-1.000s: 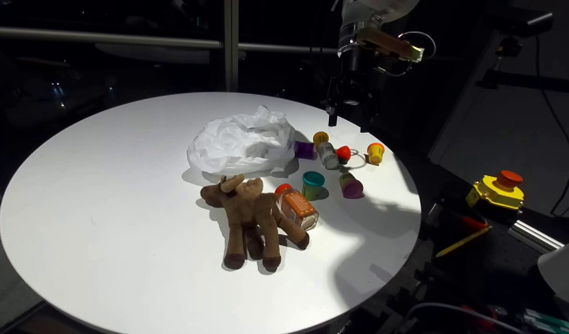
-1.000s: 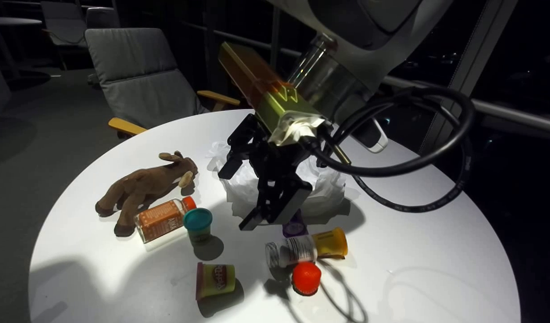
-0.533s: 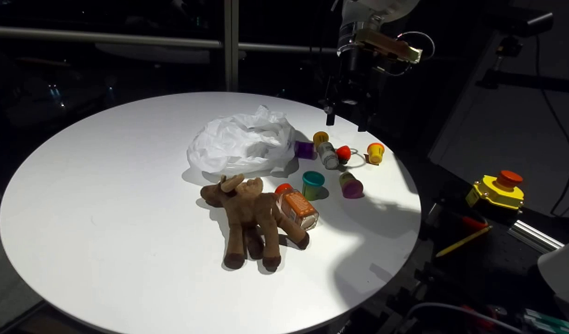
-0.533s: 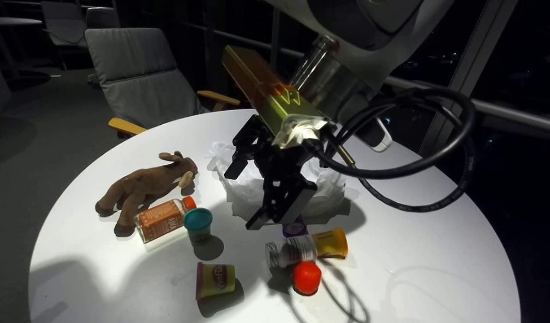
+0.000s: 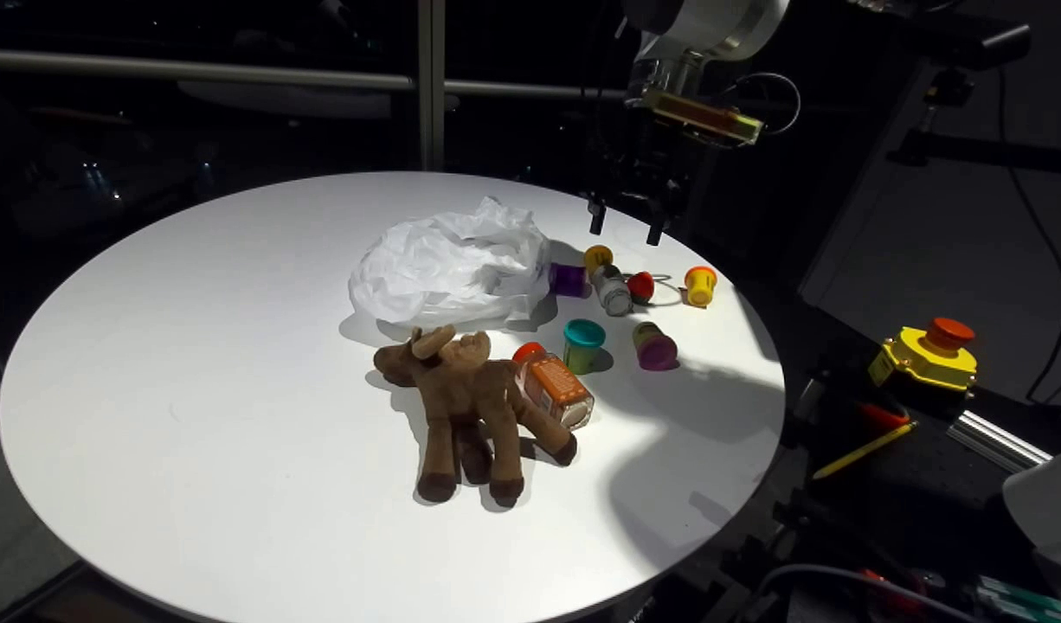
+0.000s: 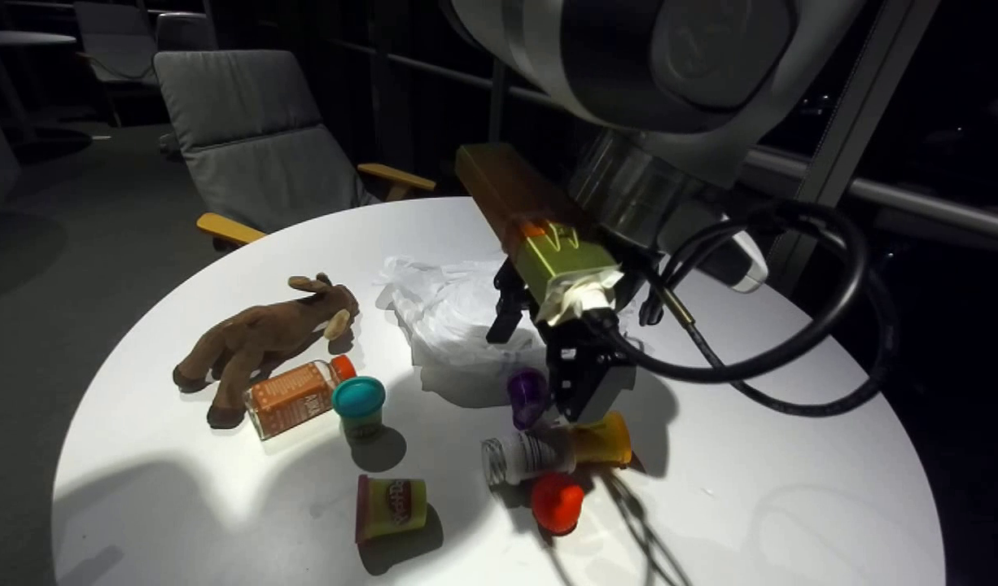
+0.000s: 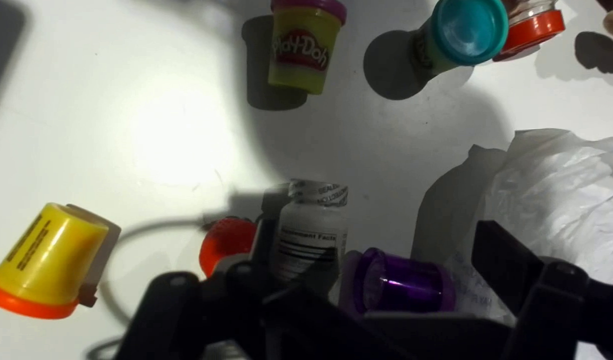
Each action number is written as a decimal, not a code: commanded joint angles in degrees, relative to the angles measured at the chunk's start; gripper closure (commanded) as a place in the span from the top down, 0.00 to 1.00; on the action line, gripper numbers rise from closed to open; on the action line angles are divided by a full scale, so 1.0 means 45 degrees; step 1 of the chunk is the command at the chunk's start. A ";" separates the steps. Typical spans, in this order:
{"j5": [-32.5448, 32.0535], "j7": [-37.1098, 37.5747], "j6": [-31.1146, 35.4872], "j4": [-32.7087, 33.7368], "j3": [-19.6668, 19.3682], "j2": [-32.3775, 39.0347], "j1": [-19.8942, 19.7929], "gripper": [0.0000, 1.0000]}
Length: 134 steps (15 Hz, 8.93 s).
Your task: Put the objects on the table in the plastic bag
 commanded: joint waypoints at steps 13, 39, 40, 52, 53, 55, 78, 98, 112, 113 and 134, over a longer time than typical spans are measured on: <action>-0.1342 0.3273 0.5933 0.1309 -0.0448 0.3140 0.0616 0.88; -0.1140 0.1730 0.9399 0.1647 0.2379 0.3022 0.0599 0.23; -0.1253 0.1715 0.9467 0.1657 0.2168 0.3226 0.0692 0.23; -0.2412 0.0524 0.7141 -0.0366 0.1917 -0.0031 0.0501 1.00; -0.2450 0.0054 0.6250 -0.0512 0.2071 -0.0439 0.0348 1.00; -0.2828 -0.0588 0.4622 -0.0667 0.1742 -0.0883 0.0509 1.00; -0.9563 -0.2641 0.7362 -0.0726 -0.0086 0.1992 0.1866 1.00; -0.8788 -0.2488 0.5549 -0.0991 -0.0225 0.0693 0.1558 0.22; -0.0274 -0.2752 0.6186 0.1505 0.3872 0.1647 -0.0488 0.22; 0.0237 -0.2934 0.6640 0.1673 0.4184 0.1889 -0.0678 0.22; -0.0851 0.1366 0.4395 -0.1301 0.1456 -0.1187 0.0118 1.00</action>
